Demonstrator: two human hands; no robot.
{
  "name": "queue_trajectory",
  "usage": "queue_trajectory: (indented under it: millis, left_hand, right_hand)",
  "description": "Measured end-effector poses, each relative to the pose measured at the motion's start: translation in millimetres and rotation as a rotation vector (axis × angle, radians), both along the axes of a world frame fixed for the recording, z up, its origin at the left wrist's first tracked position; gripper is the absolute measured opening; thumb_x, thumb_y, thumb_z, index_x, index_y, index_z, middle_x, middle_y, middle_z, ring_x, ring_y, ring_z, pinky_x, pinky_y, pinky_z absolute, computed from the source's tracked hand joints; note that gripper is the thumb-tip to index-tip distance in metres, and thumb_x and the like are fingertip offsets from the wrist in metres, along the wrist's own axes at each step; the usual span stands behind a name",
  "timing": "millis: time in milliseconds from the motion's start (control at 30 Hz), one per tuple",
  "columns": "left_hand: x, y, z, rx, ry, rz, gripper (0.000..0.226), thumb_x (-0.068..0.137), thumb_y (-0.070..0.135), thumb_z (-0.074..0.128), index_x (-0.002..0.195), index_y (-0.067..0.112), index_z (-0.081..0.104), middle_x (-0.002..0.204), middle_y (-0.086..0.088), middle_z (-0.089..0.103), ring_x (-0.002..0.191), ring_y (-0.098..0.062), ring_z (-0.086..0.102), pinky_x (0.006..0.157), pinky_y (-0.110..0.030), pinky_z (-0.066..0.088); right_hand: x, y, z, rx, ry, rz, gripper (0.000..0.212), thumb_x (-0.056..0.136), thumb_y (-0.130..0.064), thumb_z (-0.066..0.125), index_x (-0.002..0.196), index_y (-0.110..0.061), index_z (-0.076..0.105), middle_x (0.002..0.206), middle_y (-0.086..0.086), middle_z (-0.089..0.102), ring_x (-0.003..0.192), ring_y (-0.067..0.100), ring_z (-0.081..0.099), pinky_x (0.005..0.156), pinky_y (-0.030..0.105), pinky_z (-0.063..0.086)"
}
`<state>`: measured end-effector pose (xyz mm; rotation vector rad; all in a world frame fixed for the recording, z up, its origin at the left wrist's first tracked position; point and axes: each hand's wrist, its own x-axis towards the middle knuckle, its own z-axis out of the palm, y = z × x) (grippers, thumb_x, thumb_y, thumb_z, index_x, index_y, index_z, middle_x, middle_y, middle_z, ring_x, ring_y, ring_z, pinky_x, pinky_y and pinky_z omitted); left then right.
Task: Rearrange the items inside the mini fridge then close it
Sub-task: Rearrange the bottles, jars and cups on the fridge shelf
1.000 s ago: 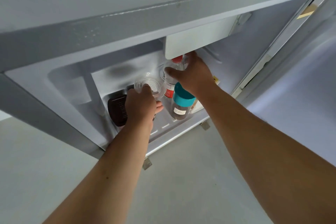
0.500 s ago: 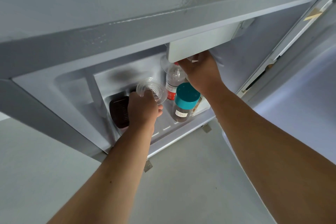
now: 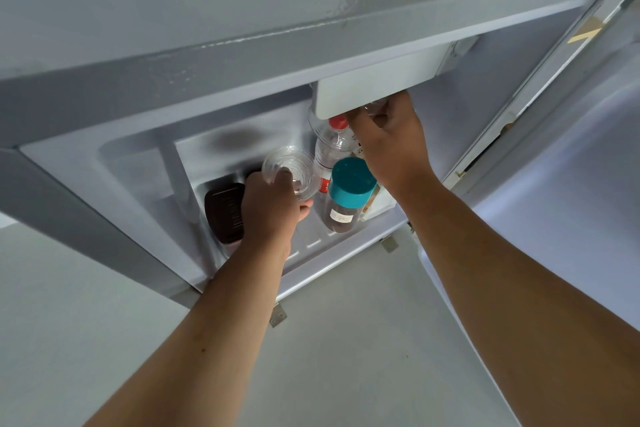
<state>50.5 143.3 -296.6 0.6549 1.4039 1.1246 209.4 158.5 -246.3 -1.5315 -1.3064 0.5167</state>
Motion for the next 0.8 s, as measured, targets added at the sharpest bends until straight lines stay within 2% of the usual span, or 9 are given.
queue_trajectory:
  millis: [67, 200, 333, 400, 500, 600, 667, 733, 800]
  left_hand:
    - [0.6, 0.8, 1.6, 0.008, 0.008, -0.001, 0.013, 0.103, 0.015, 0.049, 0.096, 0.021, 0.056, 0.102, -0.011, 0.068, 0.097, -0.041, 0.077, 0.065, -0.032, 0.064]
    - [-0.2, 4.6, -2.5, 0.014, 0.063, 0.008, 0.017, 0.102, 0.016, 0.048, 0.088, 0.022, 0.055, 0.090, -0.009, 0.065, 0.076, -0.035, 0.074, 0.059, -0.031, 0.062]
    - [-5.0, 8.1, -15.2, 0.079, 0.353, 0.050, 0.015, 0.101, 0.029, 0.052, 0.100, 0.015, 0.058, 0.088, -0.005, 0.068, 0.078, -0.029, 0.068, 0.079, -0.049, 0.062]
    - [-7.6, 8.4, -19.6, 0.103, 0.441, 0.085, 0.026, 0.103, 0.036, 0.054, 0.114, 0.012, 0.058, 0.099, -0.002, 0.066, 0.088, -0.025, 0.061, 0.082, -0.035, 0.049]
    - [-9.7, 6.4, -20.7, 0.068, 0.368, 0.160, 0.039, 0.105, 0.037, 0.053, 0.130, 0.007, 0.058, 0.111, -0.005, 0.066, 0.096, -0.024, 0.059, 0.085, -0.024, 0.042]
    - [-13.9, 1.9, -17.3, 0.097, 0.403, 0.209, 0.036, 0.107, 0.031, 0.053, 0.122, 0.000, 0.065, 0.111, -0.013, 0.071, 0.096, -0.033, 0.065, 0.067, -0.009, 0.031]
    - [-17.9, 0.1, -16.9, 0.067, 0.383, 0.220, 0.031, 0.104, 0.033, 0.055, 0.104, 0.005, 0.068, 0.103, -0.015, 0.074, 0.090, -0.039, 0.072, 0.060, -0.020, 0.049]
    - [-20.8, -3.1, -19.0, 0.054, 0.300, 0.240, 0.017, 0.097, 0.032, 0.059, 0.092, 0.016, 0.064, 0.097, -0.016, 0.075, 0.082, -0.041, 0.076, 0.066, -0.045, 0.065]
    - [-23.9, -9.2, -19.9, 0.057, 0.211, 0.285, 0.014, 0.092, 0.022, 0.060, 0.101, 0.019, 0.069, 0.101, -0.019, 0.077, 0.069, -0.034, 0.074, 0.049, -0.040, 0.060]
  right_hand:
    - [0.9, 1.6, 2.3, -0.020, -0.003, 0.003, 0.045, 0.083, -0.050, 0.067, 0.119, -0.026, 0.056, 0.108, -0.012, 0.070, 0.100, 0.006, 0.067, 0.082, 0.021, 0.055]
    - [0.6, 4.8, -0.1, -0.044, -0.055, -0.012, 0.047, 0.086, -0.047, 0.075, 0.122, -0.024, 0.055, 0.108, -0.013, 0.068, 0.100, 0.003, 0.066, 0.082, 0.015, 0.054]
    - [-5.5, -3.0, -8.6, 0.019, -0.313, 0.007, 0.063, 0.084, -0.051, 0.076, 0.133, -0.020, 0.052, 0.123, -0.006, 0.064, 0.114, 0.013, 0.061, 0.101, 0.033, 0.053]
    - [-9.3, -6.9, -11.9, 0.108, -0.495, 0.036, 0.068, 0.082, -0.051, 0.076, 0.135, -0.014, 0.054, 0.127, 0.002, 0.063, 0.117, 0.020, 0.057, 0.100, 0.031, 0.050]
    - [-16.4, -9.0, -13.8, 0.214, -0.630, 0.056, 0.063, 0.083, -0.046, 0.078, 0.126, -0.004, 0.061, 0.117, 0.011, 0.066, 0.111, 0.028, 0.058, 0.095, 0.036, 0.050]
    - [-28.1, -9.8, -16.7, 0.287, -0.671, 0.106, 0.068, 0.085, -0.043, 0.077, 0.132, 0.003, 0.059, 0.124, 0.018, 0.066, 0.117, 0.033, 0.058, 0.100, 0.037, 0.046]
    - [-39.0, -10.8, -19.4, 0.298, -0.621, 0.129, 0.067, 0.083, -0.044, 0.078, 0.129, 0.001, 0.060, 0.120, 0.017, 0.067, 0.114, 0.032, 0.059, 0.098, 0.036, 0.046]
    - [-52.2, -11.3, -21.4, 0.196, -0.512, 0.167, 0.066, 0.082, -0.047, 0.078, 0.130, -0.005, 0.060, 0.118, 0.011, 0.068, 0.110, 0.027, 0.060, 0.093, 0.035, 0.049]
    - [-66.1, -10.1, -25.3, 0.042, -0.397, 0.216, 0.066, 0.085, -0.051, 0.075, 0.137, -0.015, 0.055, 0.123, 0.001, 0.068, 0.108, 0.018, 0.062, 0.090, 0.032, 0.051]
